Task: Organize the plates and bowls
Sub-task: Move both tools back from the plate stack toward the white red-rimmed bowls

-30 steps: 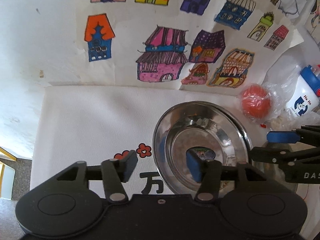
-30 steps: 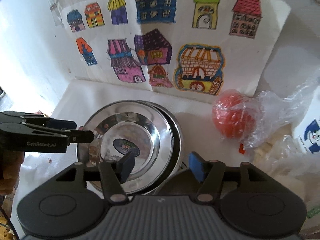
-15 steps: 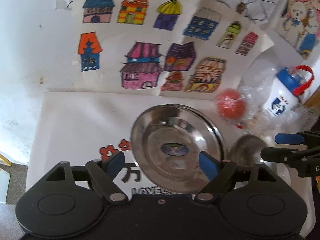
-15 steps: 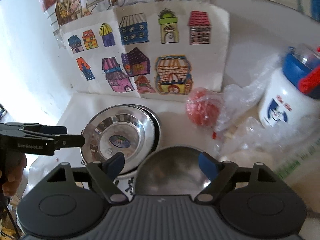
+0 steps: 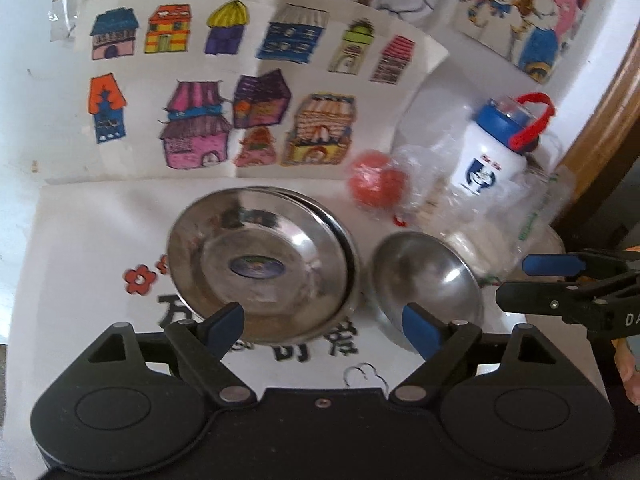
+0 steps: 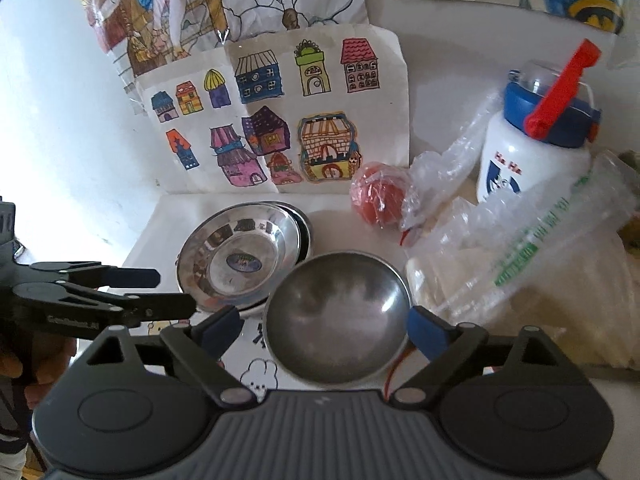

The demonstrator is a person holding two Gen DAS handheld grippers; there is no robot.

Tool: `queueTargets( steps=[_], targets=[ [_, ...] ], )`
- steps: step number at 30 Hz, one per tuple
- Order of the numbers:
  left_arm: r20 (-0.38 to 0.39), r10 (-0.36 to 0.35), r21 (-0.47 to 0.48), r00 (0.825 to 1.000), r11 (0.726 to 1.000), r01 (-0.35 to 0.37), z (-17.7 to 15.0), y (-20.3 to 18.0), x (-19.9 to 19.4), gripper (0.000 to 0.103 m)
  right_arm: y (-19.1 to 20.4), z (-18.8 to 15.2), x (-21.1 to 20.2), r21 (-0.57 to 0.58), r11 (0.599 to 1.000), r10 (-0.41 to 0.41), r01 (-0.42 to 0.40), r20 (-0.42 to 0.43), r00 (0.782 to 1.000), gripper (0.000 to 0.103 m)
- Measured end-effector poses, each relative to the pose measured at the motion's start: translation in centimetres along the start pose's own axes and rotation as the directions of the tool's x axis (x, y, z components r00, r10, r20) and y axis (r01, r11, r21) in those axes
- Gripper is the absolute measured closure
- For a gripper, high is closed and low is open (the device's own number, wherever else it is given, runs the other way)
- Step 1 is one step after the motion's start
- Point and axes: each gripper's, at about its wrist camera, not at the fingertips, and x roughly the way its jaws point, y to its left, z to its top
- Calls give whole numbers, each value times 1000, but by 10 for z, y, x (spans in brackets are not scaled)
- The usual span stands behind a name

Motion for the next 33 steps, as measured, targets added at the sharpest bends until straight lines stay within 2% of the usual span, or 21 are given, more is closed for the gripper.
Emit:
queueTargets(
  steps=[6,14,27,33],
  targets=[
    [8,-34,16,999,999,34,-13,-15,-5,9,-6,-19,-18,8,1000,12,-12,16,1000,5],
    [24,-53,38,998,998,52,-25,-30,-10,6,-12,-39,-32,34,999,25,-26,31,999,1],
    [-29,-81,61,996,995,82,-39,-42,1,6,-20,-57,-38,73,997,23,-24,14,1000,1],
    [-46,-101,76,994,992,104,-46,-46,9,4,-31,-71,-34,139,990,5,-3,-12,1000,1]
  ],
)
